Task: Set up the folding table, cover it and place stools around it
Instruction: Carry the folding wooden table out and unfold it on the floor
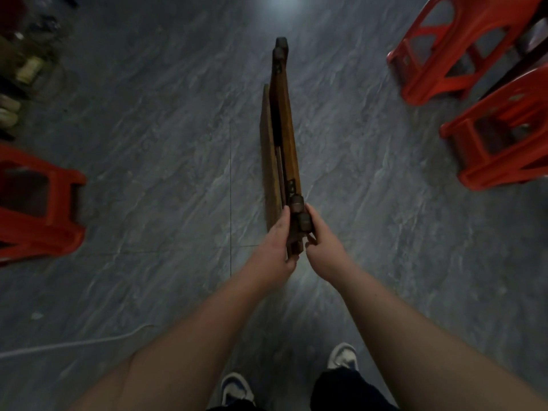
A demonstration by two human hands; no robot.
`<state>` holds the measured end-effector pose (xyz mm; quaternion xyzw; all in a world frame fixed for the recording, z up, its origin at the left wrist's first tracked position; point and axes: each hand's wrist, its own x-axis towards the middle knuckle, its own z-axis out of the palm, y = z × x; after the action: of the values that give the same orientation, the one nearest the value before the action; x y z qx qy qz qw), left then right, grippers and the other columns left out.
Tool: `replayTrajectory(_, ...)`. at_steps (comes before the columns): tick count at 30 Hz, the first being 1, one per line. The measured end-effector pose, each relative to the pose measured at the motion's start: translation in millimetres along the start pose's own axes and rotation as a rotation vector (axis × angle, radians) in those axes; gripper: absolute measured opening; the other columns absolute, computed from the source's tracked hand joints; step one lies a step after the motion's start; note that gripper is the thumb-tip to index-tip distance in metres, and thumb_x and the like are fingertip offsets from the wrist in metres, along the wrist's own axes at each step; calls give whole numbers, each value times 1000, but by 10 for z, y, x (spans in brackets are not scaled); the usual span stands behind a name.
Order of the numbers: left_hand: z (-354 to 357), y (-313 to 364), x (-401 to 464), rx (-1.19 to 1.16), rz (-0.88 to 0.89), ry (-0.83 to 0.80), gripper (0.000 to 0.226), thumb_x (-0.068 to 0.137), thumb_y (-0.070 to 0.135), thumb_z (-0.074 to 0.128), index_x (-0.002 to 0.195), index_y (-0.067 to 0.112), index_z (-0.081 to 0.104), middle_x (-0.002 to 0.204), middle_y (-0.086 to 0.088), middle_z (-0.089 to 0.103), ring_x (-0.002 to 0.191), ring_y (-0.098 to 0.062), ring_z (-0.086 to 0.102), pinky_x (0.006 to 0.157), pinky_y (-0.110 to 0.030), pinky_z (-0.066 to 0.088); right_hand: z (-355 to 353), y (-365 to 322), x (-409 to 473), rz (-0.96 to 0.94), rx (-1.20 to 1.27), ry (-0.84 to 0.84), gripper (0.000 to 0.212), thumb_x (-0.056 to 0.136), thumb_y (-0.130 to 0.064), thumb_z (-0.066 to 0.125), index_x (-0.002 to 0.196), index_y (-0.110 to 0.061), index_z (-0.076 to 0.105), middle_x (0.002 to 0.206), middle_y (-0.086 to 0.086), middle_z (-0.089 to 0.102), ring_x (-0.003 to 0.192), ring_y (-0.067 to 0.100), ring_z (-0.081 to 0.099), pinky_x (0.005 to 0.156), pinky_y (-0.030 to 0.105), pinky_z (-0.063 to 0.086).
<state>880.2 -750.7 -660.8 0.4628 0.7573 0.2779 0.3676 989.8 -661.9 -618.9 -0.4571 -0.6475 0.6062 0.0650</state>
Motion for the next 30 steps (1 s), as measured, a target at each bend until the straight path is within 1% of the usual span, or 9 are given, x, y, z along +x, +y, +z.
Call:
replayTrajectory(4, 224, -229, 47, -48, 52, 157, 108, 86, 23, 69, 154, 42, -13, 158, -3, 34, 139, -18, 43, 108, -46, 42, 58, 280, 55, -124, -36, -44, 77, 89, 8, 50, 153, -31, 31, 124, -34, 44, 110, -23, 45, 87, -3, 33)
replayTrajectory(7, 429, -454, 68, -58, 38, 252, 109, 85, 16, 69, 156, 27, -12, 155, -9, 37, 135, -21, 43, 104, -34, 40, 154, 582, 163, -231, -117, -63, 85, 83, 14, 54, 154, -24, 25, 142, -24, 37, 114, -38, 26, 97, -4, 25)
replayTrajectory(9, 514, -601, 109, -66, 85, 291, 109, 82, 9, 70, 158, 20, -9, 156, -7, 37, 135, -18, 43, 103, -27, 38, 235, 800, 287, -309, -168, -66, 91, 78, 14, 52, 156, -22, 23, 157, -10, 30, 133, -25, 21, 114, 10, 23)
replayTrajectory(12, 647, -920, 233, -63, 155, 310, 108, 81, 17, 69, 158, 22, -6, 158, -3, 34, 141, -14, 39, 112, -37, 39, 341, 1174, 537, -411, -220, -55, 93, 78, 12, 54, 157, -21, 20, 161, -5, 26, 148, 1, 18, 122, 29, 20)
replayTrajectory(15, 791, -1225, 383, -13, 221, 290, 101, 83, 23, 67, 159, 17, 1, 162, -3, 25, 147, -13, 28, 117, -42, 33, 426, 1506, 745, -498, -266, -30, 93, 78, 10, 59, 157, -16, 18, 161, 0, 27, 150, 9, 20, 122, 39, 23)
replayTrajectory(18, 954, -1447, 528, 15, 278, 283, 96, 86, 15, 63, 159, 16, 1, 164, -5, 20, 150, -14, 22, 119, -43, 28, 519, 1711, 909, -522, -241, -9, 98, 77, 14, 54, 159, -17, 11, 162, 1, 24, 150, 10, 21, 121, 40, 25)
replayTrajectory(23, 1128, -1695, 682, 37, 320, 326, 92, 91, 6, 56, 157, 9, -8, 166, -10, -5, 153, -15, -3, 124, -31, 7, 564, 1971, 1172, -550, -245, 48, 100, 77, 5, 55, 159, -24, 6, 165, 2, 18, 151, 15, 16, 121, 44, 25)
replayTrajectory(27, 1253, -1872, 748, -41, 198, 332, 102, 88, 18, 62, 157, 26, -12, 165, -3, 15, 149, -8, 19, 121, -36, 25, 582, 2110, 1218, -412, -229, 84, 101, 83, -8, 60, 156, -41, -1, 156, -9, 38, 138, 8, 42, 112, 37, 41)
replayTrajectory(30, 1342, -1900, 795, -67, 191, 379, 100, 86, 18, 62, 157, 31, -8, 162, -3, 25, 145, -9, 29, 118, -35, 31, 632, 2160, 1287, -416, -151, 128, 99, 82, -8, 62, 154, -50, 7, 154, -13, 40, 135, 6, 45, 110, 39, 44)
